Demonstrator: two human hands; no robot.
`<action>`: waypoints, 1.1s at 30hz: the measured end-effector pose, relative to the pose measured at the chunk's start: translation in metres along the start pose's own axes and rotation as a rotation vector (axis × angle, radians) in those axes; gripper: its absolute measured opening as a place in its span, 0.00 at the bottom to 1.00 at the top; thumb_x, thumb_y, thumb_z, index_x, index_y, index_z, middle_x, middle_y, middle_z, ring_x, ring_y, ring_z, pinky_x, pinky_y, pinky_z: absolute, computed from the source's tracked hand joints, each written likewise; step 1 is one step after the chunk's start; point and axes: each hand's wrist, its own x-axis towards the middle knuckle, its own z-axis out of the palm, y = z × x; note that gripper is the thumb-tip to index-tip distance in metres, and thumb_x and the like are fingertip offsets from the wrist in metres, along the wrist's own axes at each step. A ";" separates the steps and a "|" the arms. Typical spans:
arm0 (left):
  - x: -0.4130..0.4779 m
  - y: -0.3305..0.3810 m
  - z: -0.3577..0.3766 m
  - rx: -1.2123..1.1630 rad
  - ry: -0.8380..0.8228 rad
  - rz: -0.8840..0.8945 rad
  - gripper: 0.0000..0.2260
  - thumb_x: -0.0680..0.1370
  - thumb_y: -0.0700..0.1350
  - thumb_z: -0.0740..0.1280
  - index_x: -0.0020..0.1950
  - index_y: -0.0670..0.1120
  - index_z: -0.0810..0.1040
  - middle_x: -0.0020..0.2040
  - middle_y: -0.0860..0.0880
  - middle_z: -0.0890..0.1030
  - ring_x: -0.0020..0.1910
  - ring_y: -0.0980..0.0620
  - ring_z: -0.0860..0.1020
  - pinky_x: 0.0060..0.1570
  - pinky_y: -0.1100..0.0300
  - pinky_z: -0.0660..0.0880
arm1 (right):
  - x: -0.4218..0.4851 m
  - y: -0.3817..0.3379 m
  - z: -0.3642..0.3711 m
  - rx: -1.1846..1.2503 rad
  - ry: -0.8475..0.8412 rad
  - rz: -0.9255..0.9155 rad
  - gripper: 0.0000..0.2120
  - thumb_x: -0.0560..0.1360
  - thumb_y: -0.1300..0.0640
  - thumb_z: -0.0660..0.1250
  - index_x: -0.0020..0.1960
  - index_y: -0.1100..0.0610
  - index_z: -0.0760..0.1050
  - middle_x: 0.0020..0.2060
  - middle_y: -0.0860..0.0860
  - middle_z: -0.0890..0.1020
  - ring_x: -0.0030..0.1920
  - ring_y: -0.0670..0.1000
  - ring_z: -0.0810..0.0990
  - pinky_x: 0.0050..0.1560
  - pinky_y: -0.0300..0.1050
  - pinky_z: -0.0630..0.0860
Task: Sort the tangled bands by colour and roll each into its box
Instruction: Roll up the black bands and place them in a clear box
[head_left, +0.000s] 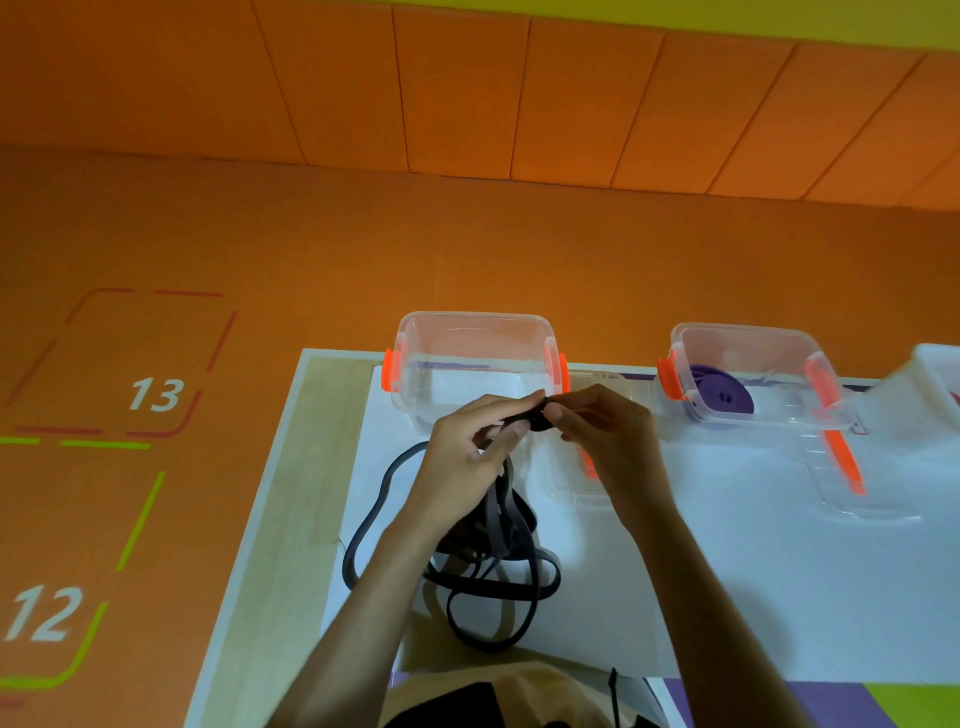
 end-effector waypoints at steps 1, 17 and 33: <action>-0.001 0.001 0.001 -0.008 0.009 -0.005 0.15 0.84 0.44 0.70 0.66 0.61 0.82 0.59 0.58 0.86 0.61 0.55 0.83 0.60 0.63 0.78 | 0.001 -0.002 -0.001 -0.012 0.000 -0.017 0.11 0.72 0.50 0.76 0.49 0.57 0.85 0.46 0.50 0.89 0.48 0.50 0.88 0.44 0.38 0.82; -0.001 0.010 0.019 -0.136 0.285 -0.004 0.08 0.78 0.44 0.76 0.53 0.57 0.86 0.54 0.55 0.87 0.59 0.54 0.84 0.60 0.58 0.80 | 0.003 -0.003 -0.010 -0.164 -0.096 -0.112 0.09 0.72 0.59 0.80 0.48 0.58 0.81 0.47 0.50 0.88 0.49 0.54 0.89 0.52 0.53 0.86; -0.003 0.012 0.012 -0.060 0.246 0.028 0.06 0.80 0.49 0.74 0.53 0.58 0.80 0.51 0.56 0.86 0.56 0.52 0.85 0.56 0.52 0.82 | 0.000 -0.019 -0.003 0.071 -0.082 0.026 0.18 0.71 0.54 0.78 0.57 0.62 0.84 0.50 0.55 0.88 0.51 0.58 0.89 0.52 0.53 0.86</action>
